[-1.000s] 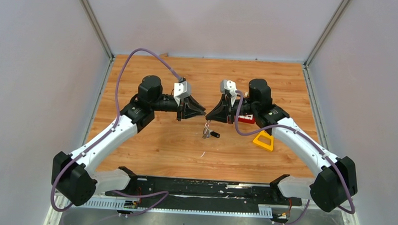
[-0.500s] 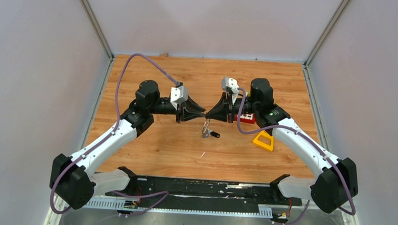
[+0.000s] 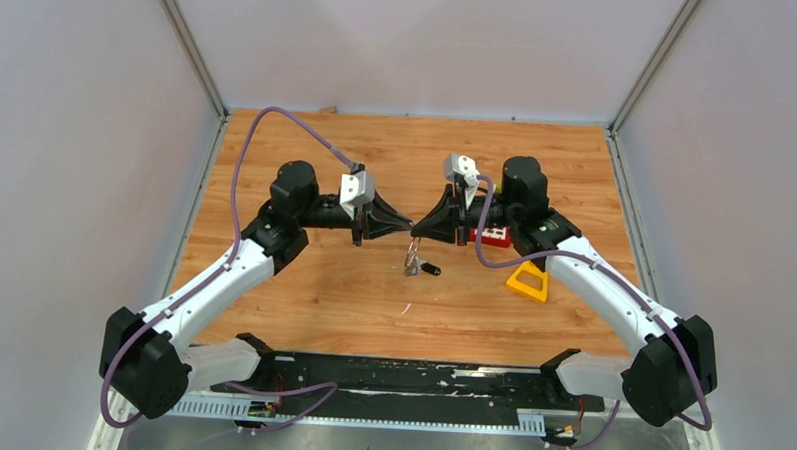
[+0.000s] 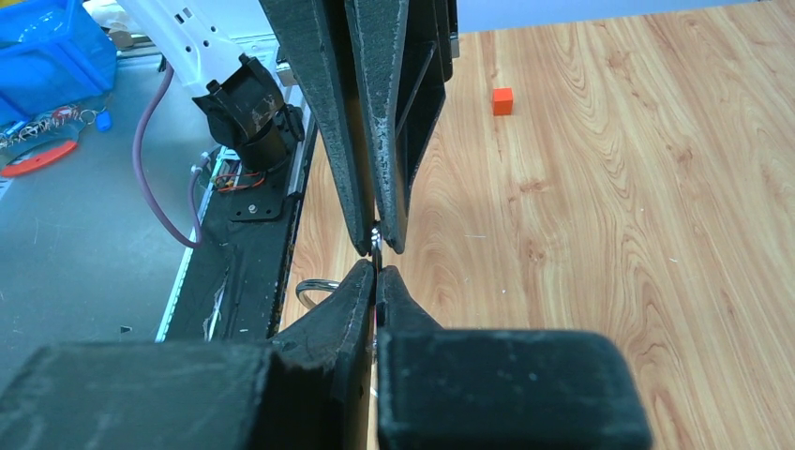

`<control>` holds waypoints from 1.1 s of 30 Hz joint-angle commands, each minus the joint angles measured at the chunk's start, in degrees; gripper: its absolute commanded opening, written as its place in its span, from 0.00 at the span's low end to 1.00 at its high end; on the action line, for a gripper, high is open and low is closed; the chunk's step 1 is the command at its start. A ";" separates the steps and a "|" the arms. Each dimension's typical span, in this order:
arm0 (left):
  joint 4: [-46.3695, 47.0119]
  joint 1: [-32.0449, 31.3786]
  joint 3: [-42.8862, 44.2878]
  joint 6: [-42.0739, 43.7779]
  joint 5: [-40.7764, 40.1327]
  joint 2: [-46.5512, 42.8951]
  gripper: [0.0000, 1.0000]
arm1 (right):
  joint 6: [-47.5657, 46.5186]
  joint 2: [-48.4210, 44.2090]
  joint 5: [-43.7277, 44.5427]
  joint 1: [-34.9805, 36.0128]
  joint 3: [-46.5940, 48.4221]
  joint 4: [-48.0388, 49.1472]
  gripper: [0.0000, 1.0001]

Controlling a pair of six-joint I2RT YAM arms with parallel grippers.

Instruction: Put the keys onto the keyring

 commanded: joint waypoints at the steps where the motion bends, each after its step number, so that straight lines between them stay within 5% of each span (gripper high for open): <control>1: 2.50 0.22 0.30 -1.15 0.78 -0.44 0.13 | 0.61 -1.42 -1.66 -0.27 0.37 3.04 0.00; 22: 1.14 0.22 0.39 -1.47 0.40 0.26 0.21 | 0.75 -1.54 -1.63 -0.54 0.27 3.13 0.00; 33: 0.92 0.22 1.39 -2.51 0.85 1.25 0.00 | 0.92 -1.55 -1.65 -0.67 0.30 3.23 0.00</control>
